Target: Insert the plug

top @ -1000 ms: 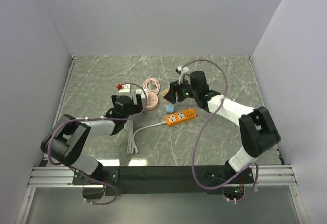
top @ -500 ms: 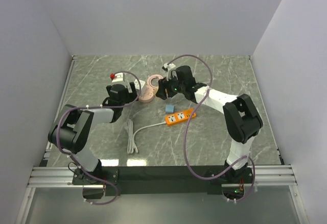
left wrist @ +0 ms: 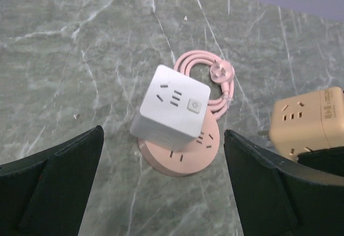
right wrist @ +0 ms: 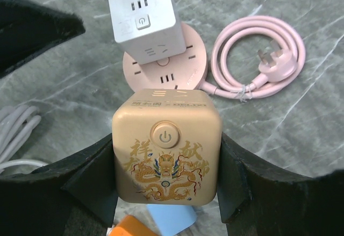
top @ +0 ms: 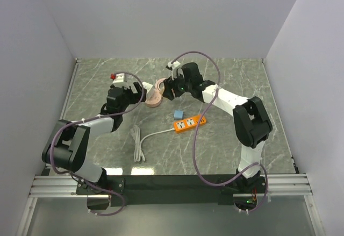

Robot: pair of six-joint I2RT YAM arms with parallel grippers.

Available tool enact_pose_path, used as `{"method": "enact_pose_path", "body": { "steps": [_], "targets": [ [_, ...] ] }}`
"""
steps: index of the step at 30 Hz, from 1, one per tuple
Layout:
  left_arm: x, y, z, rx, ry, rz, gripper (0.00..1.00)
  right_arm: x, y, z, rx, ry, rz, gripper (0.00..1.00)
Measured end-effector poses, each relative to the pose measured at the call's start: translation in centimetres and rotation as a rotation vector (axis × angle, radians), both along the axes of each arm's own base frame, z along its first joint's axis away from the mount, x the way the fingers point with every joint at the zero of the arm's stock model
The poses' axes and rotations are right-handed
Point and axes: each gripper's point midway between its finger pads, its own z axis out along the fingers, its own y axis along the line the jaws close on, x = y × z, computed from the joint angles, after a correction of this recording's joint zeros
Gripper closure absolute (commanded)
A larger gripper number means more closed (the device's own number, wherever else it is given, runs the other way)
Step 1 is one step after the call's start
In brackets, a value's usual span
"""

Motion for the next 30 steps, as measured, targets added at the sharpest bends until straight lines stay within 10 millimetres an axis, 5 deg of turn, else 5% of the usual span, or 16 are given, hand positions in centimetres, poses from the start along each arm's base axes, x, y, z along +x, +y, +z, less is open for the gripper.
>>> {"method": "enact_pose_path", "body": {
  "steps": [10,21,30],
  "targets": [
    [3.4,0.2,-3.5,-0.092,0.079,-0.012,0.01,1.5,2.3,-0.1,-0.11,-0.049,0.091,1.0],
    [4.8,-1.0,-2.3,-0.108,0.046,-0.06,0.01,1.1,4.3,-4.4,-0.272,-0.005,0.173,1.0],
    [4.8,-1.6,-3.6,-0.097,0.08,-0.098,0.01,2.3,4.7,-4.4,-0.305,-0.031,0.165,1.0]
  ]
}}
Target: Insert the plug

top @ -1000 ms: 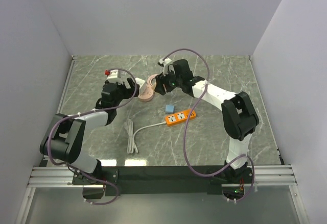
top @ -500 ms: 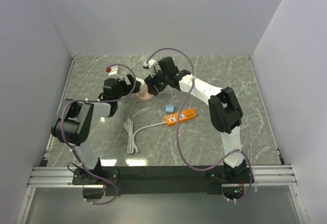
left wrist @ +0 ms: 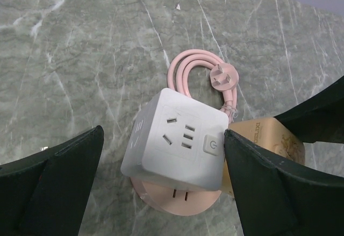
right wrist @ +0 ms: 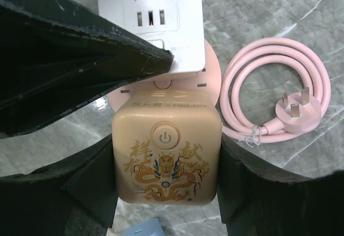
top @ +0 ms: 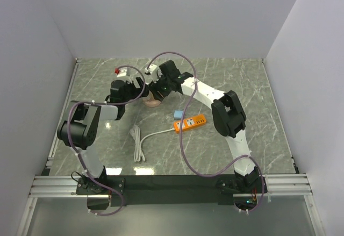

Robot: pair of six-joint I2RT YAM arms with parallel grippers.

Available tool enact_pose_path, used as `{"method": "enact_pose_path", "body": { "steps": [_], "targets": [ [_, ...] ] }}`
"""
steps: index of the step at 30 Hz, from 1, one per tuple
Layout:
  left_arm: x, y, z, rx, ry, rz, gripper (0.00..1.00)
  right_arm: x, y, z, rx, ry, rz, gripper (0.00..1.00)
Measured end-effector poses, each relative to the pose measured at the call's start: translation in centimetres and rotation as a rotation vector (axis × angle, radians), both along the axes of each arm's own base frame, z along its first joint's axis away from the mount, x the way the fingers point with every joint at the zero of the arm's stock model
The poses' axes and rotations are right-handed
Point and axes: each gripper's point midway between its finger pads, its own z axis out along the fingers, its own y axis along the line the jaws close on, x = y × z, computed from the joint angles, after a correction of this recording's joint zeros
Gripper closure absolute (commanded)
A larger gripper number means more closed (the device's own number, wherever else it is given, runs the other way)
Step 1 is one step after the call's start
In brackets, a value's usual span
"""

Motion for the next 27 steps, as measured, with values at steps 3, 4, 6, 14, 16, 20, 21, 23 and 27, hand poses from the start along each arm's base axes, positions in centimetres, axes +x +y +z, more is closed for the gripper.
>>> {"method": "enact_pose_path", "body": {
  "steps": [3,4,6,14,16,20,21,23,27],
  "targets": [
    [0.3,-0.2,0.0,0.006,-0.004,-0.011,0.01,0.0,0.1,-0.1,-0.001,0.003,0.006,1.0],
    [0.3,-0.2,0.0,0.009,-0.005,-0.014,0.01,0.0,0.1,-0.1,0.0,0.002,0.009,1.0],
    [0.5,-0.3,0.0,0.012,-0.003,-0.019,0.01,-0.1,0.2,-0.1,0.005,0.001,0.019,1.0],
    [1.3,-0.3,-0.2,0.016,0.002,-0.032,0.0,-0.3,0.7,-0.2,0.045,-0.007,0.076,1.0],
    [1.3,-0.3,-0.2,0.016,0.004,-0.036,0.0,-0.4,0.8,-0.2,0.048,-0.002,0.087,1.0],
    [1.3,-0.3,-0.2,0.022,0.009,-0.045,0.01,-0.7,0.9,-0.2,0.049,0.001,0.102,1.0],
    [1.3,-0.3,-0.2,0.024,0.008,-0.047,0.01,-0.7,0.9,-0.2,0.048,0.0,0.104,1.0],
    [1.4,-0.3,-0.1,0.028,0.008,-0.05,0.01,-0.7,0.8,-0.3,0.047,-0.001,0.102,1.0],
    [1.7,-0.5,-0.1,0.031,0.012,-0.06,0.0,-0.7,0.4,-0.4,0.036,-0.009,0.09,1.0]
  ]
}}
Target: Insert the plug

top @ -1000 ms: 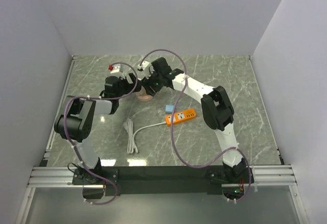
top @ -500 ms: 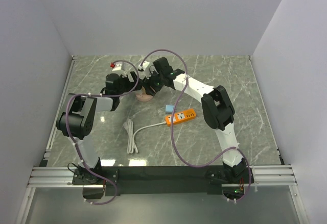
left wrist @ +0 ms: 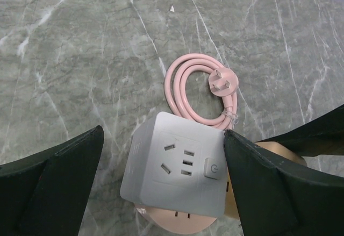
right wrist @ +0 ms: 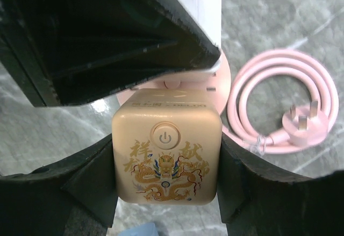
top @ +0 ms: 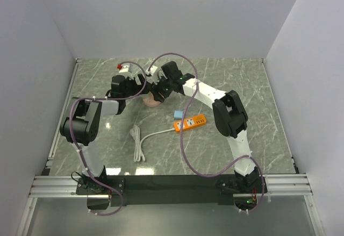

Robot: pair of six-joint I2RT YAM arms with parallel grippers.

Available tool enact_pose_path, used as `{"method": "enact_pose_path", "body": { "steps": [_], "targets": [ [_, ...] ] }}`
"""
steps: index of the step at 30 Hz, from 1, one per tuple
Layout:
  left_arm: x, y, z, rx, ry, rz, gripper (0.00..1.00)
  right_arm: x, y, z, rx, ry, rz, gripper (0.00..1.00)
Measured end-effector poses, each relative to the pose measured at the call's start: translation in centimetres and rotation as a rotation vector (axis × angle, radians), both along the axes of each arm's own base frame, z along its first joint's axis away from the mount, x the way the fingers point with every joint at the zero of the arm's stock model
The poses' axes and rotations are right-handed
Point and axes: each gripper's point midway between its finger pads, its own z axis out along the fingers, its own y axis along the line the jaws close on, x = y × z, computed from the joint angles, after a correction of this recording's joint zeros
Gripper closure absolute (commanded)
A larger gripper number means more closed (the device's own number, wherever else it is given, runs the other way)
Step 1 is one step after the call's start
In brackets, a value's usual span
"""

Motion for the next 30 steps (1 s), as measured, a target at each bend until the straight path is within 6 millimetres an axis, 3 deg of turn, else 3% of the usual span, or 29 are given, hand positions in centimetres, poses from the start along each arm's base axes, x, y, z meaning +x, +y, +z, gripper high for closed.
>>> {"method": "enact_pose_path", "body": {
  "steps": [17,30],
  "targets": [
    [0.4,-0.5,-0.1,0.002,0.009,-0.032,0.01,0.1,-0.7,-0.3,-0.027,0.004,-0.021,1.0],
    [0.5,-0.6,-0.4,0.001,0.016,-0.039,0.01,0.9,0.7,-1.0,-0.058,0.033,-0.032,1.0]
  ]
}}
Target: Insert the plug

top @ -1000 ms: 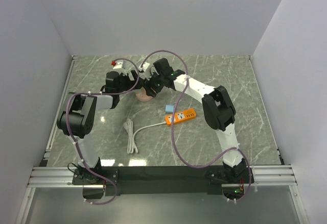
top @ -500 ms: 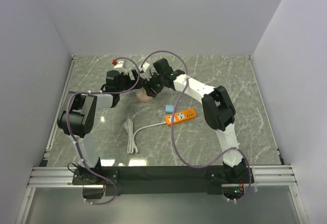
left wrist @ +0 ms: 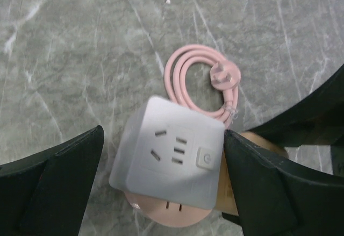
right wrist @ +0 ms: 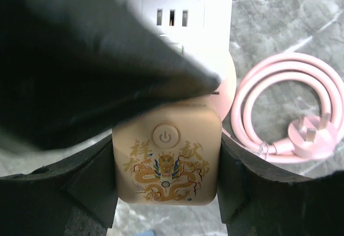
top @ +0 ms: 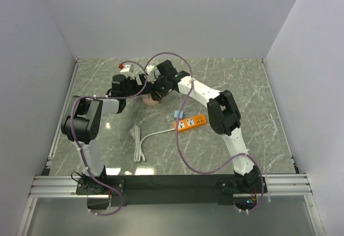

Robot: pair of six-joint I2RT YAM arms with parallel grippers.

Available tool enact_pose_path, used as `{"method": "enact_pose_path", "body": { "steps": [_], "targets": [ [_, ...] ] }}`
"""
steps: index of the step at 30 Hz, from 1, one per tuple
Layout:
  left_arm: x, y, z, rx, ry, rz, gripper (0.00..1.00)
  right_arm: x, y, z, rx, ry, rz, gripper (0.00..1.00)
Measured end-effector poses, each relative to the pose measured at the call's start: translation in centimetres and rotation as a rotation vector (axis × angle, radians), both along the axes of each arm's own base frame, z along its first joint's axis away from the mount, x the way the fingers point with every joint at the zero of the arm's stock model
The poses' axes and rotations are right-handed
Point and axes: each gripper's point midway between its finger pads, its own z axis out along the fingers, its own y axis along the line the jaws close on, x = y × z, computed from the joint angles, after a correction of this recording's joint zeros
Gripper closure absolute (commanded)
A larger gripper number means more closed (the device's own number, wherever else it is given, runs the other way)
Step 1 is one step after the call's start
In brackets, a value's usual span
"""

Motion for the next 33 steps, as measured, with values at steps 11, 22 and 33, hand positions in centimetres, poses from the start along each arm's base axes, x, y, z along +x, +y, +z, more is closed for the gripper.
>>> {"method": "enact_pose_path", "body": {
  "steps": [11,22,33],
  "targets": [
    [-1.1,1.5,-0.3,0.009,-0.006,0.063,0.01,0.4,0.8,-0.2,-0.025,0.004,-0.002,1.0],
    [-2.3,4.2,0.6,-0.016,-0.046,0.171,0.01,0.5,0.9,-0.2,-0.032,-0.002,-0.004,1.0],
    [0.1,5.9,1.0,-0.044,-0.078,0.238,0.01,0.4,0.9,-0.2,-0.032,-0.006,-0.003,1.0]
  ]
}}
